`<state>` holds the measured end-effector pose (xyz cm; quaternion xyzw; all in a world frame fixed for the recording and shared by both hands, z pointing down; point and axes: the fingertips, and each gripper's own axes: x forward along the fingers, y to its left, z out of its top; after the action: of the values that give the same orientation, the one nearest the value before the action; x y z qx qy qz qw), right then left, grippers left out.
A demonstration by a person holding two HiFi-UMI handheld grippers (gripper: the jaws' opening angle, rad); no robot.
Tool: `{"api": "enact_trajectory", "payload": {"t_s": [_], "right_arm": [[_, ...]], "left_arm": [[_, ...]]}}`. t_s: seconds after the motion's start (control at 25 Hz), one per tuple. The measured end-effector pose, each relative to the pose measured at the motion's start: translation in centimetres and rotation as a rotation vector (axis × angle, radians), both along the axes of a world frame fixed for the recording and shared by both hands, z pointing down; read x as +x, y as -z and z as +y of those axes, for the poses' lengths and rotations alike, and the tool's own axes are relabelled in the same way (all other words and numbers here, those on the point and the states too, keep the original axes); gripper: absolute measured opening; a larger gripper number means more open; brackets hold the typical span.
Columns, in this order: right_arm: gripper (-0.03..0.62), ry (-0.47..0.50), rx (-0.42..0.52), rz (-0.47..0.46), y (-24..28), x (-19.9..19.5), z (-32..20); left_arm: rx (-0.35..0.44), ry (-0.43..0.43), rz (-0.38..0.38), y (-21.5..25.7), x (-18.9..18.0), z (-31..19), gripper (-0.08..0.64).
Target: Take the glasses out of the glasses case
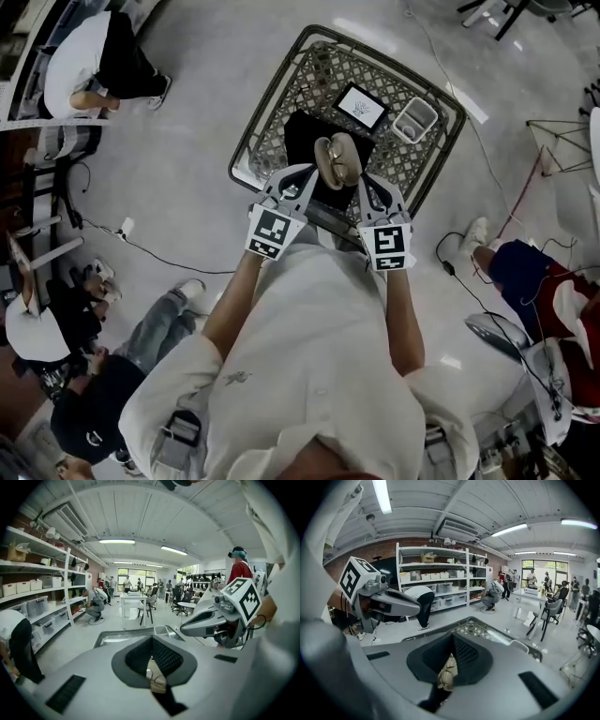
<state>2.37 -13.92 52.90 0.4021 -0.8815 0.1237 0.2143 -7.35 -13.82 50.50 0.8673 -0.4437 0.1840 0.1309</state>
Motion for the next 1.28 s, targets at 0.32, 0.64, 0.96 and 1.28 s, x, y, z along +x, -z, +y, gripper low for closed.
{"api": "enact_trajectory", "payload": {"t_s": [0.32, 0.64, 0.96, 1.28], "right_arm": [[0.006, -0.062, -0.072, 0.070, -4.7, -1.1, -0.6], [0.006, -0.100, -0.140, 0.120, -8.3, -2.5, -0.8], [0.006, -0.091, -0.208, 0.165, -12.3, -3.2, -0.8], [0.008, -0.079, -0.273, 0.202, -15.2, -3.3, -0.5]], "left_arm": [[-0.082, -0.125, 0.002, -4.9, -0.2, -1.1, 0.012], [-0.136, -0.201, 0.013, -7.7, -0.7, -1.6, 0.012], [-0.185, -0.245, 0.000, -10.5, -0.6, -1.7, 0.012], [-0.218, -0.255, -0.001, -12.0, -0.6, -1.7, 0.012]]}}
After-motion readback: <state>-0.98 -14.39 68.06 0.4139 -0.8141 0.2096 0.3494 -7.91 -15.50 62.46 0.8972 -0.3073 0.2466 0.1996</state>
